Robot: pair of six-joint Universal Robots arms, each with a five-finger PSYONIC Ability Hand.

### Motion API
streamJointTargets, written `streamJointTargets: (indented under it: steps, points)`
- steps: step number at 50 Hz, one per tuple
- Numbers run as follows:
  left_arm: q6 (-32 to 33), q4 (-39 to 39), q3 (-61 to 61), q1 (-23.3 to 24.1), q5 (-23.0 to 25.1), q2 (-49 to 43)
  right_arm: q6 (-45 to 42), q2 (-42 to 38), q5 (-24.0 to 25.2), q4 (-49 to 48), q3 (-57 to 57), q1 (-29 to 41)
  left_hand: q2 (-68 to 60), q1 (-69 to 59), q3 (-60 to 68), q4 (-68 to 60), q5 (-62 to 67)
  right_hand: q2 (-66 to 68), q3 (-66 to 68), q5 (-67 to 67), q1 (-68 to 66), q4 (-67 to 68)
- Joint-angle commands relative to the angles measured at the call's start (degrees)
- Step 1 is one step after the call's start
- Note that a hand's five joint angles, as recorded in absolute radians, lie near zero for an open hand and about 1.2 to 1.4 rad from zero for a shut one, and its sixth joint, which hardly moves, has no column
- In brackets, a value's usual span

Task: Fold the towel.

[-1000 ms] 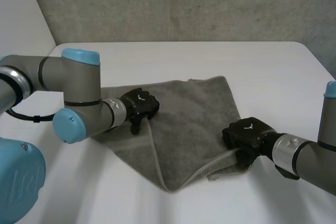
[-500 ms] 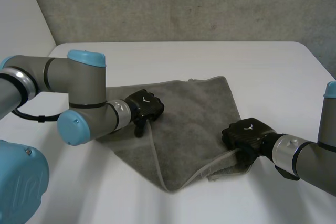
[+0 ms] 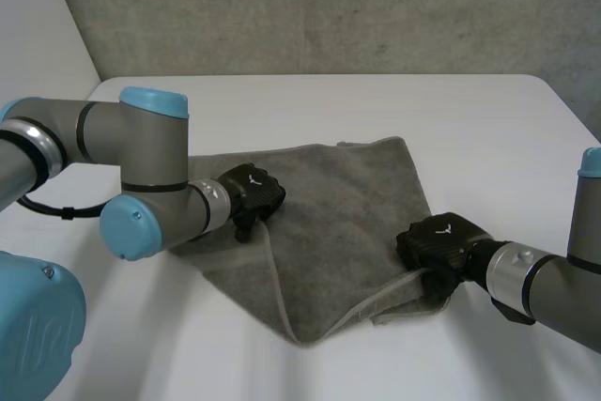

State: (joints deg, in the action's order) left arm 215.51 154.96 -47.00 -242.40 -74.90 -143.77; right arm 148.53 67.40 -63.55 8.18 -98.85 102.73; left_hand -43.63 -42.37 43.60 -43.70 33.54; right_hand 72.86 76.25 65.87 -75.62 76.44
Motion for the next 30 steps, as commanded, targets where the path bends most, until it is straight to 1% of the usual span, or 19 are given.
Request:
streamJointTargets:
  steps: [1, 6, 7, 8, 9, 10, 17, 20, 22, 23, 25, 26, 28, 29, 30]
  points:
    - [0.1, -0.3, -0.4, 0.0, 0.0, -0.2, 0.0, 0.0, 0.0, 0.0, 0.0, 0.0, 2.3, 1.0, -2.2, 2.3, -2.2, 7.1, 3.7, 4.1, -4.4, 3.6]
    - [0.1, -0.5, -0.5, 0.0, 0.0, -0.6, 0.0, 0.0, 0.0, 0.0, -0.1, 0.0, 4.0, 2.7, -3.9, 4.0, -3.9, 7.1, 3.7, 4.1, -4.4, 3.6]
    - [0.0, -0.6, -0.5, 0.0, 0.0, -0.6, 0.0, 0.0, 0.0, 0.0, -0.1, 0.0, 7.8, 6.5, -7.8, 7.9, -7.7, 7.1, 3.7, 4.1, -4.4, 3.6]
    - [0.0, -0.6, -0.5, 0.0, 0.0, -0.6, 0.0, 0.0, 0.0, 0.0, -0.1, 0.0, 7.8, 6.6, -7.8, 7.9, -7.8, 7.1, 3.7, 4.1, -4.4, 3.6]
    - [0.0, -0.6, -0.5, 0.0, -0.1, -0.6, 0.0, 0.0, 0.0, 0.0, -0.1, 0.1, 13.5, 12.2, -13.5, 13.6, -13.4, 7.1, 3.7, 4.1, -4.4, 3.6]
    - [0.0, -0.5, -0.4, 0.0, -0.2, -0.6, 0.0, 0.0, 0.0, 0.0, -0.1, 0.1, 15.6, 14.3, -15.5, 15.6, -15.5, 7.1, 3.7, 4.1, -4.4, 3.6]
    - [0.0, -0.3, 0.2, 0.0, -0.2, -0.7, 0.0, 0.0, 0.1, 0.0, -0.2, 0.2, 16.8, 15.5, -16.7, 16.8, -16.7, 7.1, 3.7, 4.1, -4.4, 3.6]
    - [0.1, -0.3, 0.5, 0.0, -0.2, -1.0, 0.0, 0.0, 0.0, 0.0, -0.3, 0.2, 14.6, 13.3, -14.5, 14.6, -14.5, 7.1, 3.7, 4.1, -4.4, 3.6]
    - [0.1, -0.4, 0.6, 0.0, -0.2, -1.2, 0.0, 0.0, 0.1, 0.0, -0.3, 0.2, 6.5, 5.3, -6.5, 6.6, -6.5, 7.1, 3.7, 4.1, -4.4, 3.6]
    - [0.1, -0.4, 0.6, 0.0, -0.2, -1.2, 0.0, 0.0, 0.0, 0.0, -0.3, 0.2, 6.5, 5.2, -6.5, 6.6, -6.4, 7.1, 3.7, 4.1, -4.4, 3.6]
    - [0.1, -0.4, 0.3, 0.0, -0.2, -1.2, 0.0, 0.0, 0.0, 0.0, -0.3, 0.2, -2.9, -4.1, 2.9, -2.8, 2.9, 7.1, 3.7, 4.1, -4.4, 3.6]
    - [0.1, -0.4, 0.3, 0.0, -0.2, -1.2, 0.0, 0.0, 0.0, 0.0, -0.3, 0.2, -2.9, -4.2, 2.9, -2.8, 3.0, 7.1, 3.7, 4.1, -4.4, 3.6]
    - [0.1, -0.5, 0.2, 0.0, -0.2, -1.1, -0.1, 0.0, 0.0, 0.0, -0.3, 0.2, -16.3, -17.6, 16.3, -16.2, 16.4, 7.1, 3.7, 4.1, -4.4, 3.6]
    - [0.1, -0.5, 0.2, 0.0, -0.2, -1.1, -0.1, 0.0, 0.0, 0.0, -0.3, 0.2, -16.4, -17.6, 16.4, -16.3, 16.5, 7.1, 3.7, 4.1, -4.4, 3.6]
    - [0.1, -0.7, 0.2, 0.0, -0.1, -1.0, 0.0, 0.0, 0.1, 0.0, -0.3, 0.2, -23.2, -24.5, 23.2, -23.1, 23.3, 7.1, 3.7, 4.1, -4.4, 3.6]
